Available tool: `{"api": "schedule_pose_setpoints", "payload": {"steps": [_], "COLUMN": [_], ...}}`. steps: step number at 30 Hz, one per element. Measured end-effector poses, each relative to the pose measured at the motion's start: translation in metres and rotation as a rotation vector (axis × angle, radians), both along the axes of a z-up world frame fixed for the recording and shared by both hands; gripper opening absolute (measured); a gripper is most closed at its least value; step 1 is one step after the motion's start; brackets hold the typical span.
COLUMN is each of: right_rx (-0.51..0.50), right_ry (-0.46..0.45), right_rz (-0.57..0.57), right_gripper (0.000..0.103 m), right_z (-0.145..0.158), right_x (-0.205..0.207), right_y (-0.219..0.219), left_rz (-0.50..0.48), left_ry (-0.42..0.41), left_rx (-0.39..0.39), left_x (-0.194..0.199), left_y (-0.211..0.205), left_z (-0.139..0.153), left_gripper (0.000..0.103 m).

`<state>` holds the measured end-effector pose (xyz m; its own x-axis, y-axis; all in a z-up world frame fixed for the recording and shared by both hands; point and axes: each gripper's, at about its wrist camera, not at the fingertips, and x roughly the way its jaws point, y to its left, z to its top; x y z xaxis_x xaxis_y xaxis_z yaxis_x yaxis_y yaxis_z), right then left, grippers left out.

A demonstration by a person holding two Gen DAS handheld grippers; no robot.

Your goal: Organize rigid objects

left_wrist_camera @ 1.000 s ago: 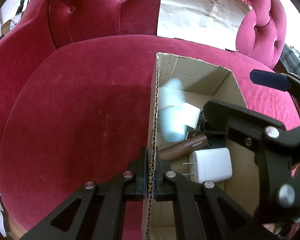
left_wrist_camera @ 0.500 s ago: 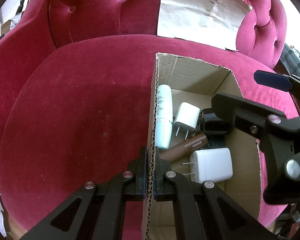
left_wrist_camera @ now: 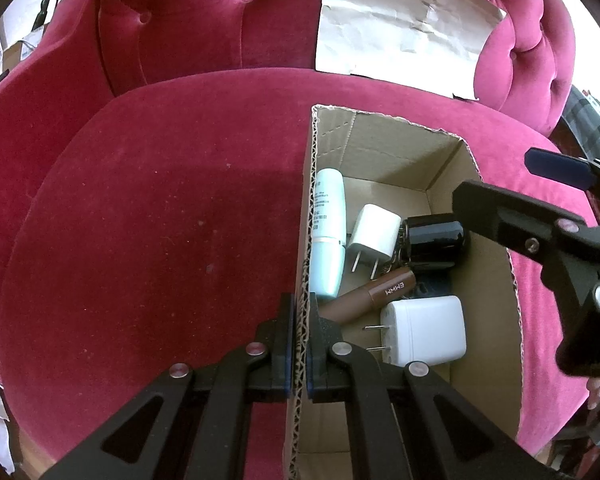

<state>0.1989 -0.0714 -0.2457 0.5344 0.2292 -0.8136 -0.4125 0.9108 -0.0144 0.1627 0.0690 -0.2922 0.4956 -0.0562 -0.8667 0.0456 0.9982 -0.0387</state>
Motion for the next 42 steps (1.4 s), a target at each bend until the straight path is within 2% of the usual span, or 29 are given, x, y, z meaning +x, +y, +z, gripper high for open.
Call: {"api": "schedule_pose_setpoints", "payload": {"steps": [3, 4, 5, 6, 7, 8, 10, 15, 18, 20, 25, 29, 37, 42], "right_rx": [-0.001, 0.000, 0.000, 0.001, 0.003, 0.003, 0.004, 0.013, 0.010, 0.008, 0.010, 0.005, 0.006, 0.012], "right_ry": [0.007, 0.006, 0.006, 0.006, 0.007, 0.007, 0.008, 0.026, 0.034, 0.044, 0.079, 0.076, 0.079, 0.061], "right_rz": [-0.018, -0.025, -0.029, -0.034, -0.040, -0.046, -0.063, -0.097, -0.119, -0.143, -0.205, -0.221, -0.252, -0.284], "right_gripper": [0.103, 0.103, 0.103, 0.103, 0.103, 0.103, 0.103, 0.103, 0.103, 0.103, 0.103, 0.103, 0.103, 0.103], "right_z": [0.000, 0.001, 0.001, 0.002, 0.003, 0.003, 0.005, 0.009, 0.011, 0.013, 0.017, 0.027, 0.046, 0.059], "right_x": [0.000, -0.001, -0.001, -0.001, -0.001, -0.002, -0.003, -0.007, -0.013, -0.017, -0.031, -0.047, -0.087, -0.112], "right_y": [-0.005, -0.006, -0.007, -0.008, -0.010, -0.011, -0.015, -0.023, -0.029, -0.033, -0.043, -0.046, -0.056, -0.062], "left_rz": [-0.002, -0.003, -0.004, -0.005, -0.006, -0.007, -0.012, -0.019, -0.019, -0.021, -0.044, -0.033, -0.030, -0.017], "left_ry": [-0.002, -0.004, -0.005, -0.006, -0.006, -0.005, -0.013, 0.009, 0.010, 0.002, -0.003, -0.008, -0.050, -0.079], "left_rx": [0.024, 0.042, 0.052, 0.062, 0.077, 0.086, 0.095, 0.113, 0.079, 0.056, 0.062, 0.026, 0.078, 0.064], "left_x": [-0.001, -0.001, -0.001, -0.001, -0.001, -0.001, -0.003, -0.004, -0.008, -0.012, -0.025, -0.035, -0.063, -0.084], "left_y": [-0.003, -0.005, -0.005, -0.006, -0.007, -0.008, -0.009, -0.009, -0.008, -0.008, -0.012, -0.011, -0.012, -0.008], "left_z": [0.001, 0.001, 0.001, 0.001, 0.002, 0.002, 0.004, 0.006, 0.011, 0.017, 0.026, 0.036, 0.060, 0.075], "left_gripper": [0.006, 0.012, 0.028, 0.039, 0.060, 0.076, 0.086, 0.089, 0.093, 0.103, 0.103, 0.103, 0.103, 0.103]}}
